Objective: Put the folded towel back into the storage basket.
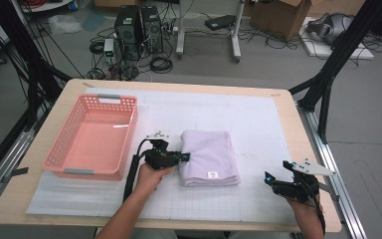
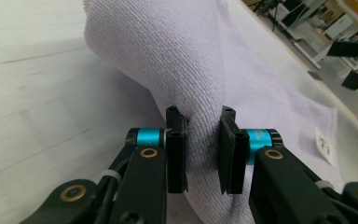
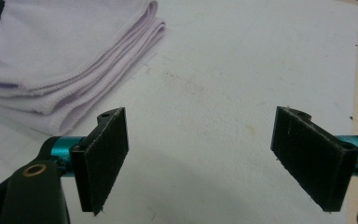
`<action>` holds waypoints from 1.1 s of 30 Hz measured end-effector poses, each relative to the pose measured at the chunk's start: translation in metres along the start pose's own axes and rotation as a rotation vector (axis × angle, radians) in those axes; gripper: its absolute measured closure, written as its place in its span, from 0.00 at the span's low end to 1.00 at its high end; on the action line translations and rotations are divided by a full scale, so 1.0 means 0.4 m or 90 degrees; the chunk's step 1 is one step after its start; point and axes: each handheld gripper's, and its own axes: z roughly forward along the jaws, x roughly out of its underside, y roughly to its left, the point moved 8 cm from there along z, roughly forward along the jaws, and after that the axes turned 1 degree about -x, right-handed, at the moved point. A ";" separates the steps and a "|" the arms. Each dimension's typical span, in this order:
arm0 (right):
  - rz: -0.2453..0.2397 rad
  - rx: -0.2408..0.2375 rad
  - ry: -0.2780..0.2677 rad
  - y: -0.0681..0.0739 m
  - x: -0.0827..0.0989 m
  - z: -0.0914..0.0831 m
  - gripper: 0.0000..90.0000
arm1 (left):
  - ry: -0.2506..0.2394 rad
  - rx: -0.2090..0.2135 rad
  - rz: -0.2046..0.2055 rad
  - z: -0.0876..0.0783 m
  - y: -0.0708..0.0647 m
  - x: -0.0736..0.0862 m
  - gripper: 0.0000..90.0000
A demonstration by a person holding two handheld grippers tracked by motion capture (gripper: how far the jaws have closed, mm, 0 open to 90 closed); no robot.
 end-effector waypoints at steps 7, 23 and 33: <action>0.001 0.001 0.002 0.001 0.001 -0.001 0.20 | -0.016 -0.030 -0.034 -0.020 0.041 -0.001 0.83; -0.003 -0.004 0.005 0.007 0.000 0.004 0.20 | -0.014 -0.066 -0.066 0.040 0.025 0.002 0.48; -0.011 -0.011 0.005 0.014 -0.005 0.014 0.20 | -0.028 -0.038 -0.016 0.032 0.010 -0.010 0.79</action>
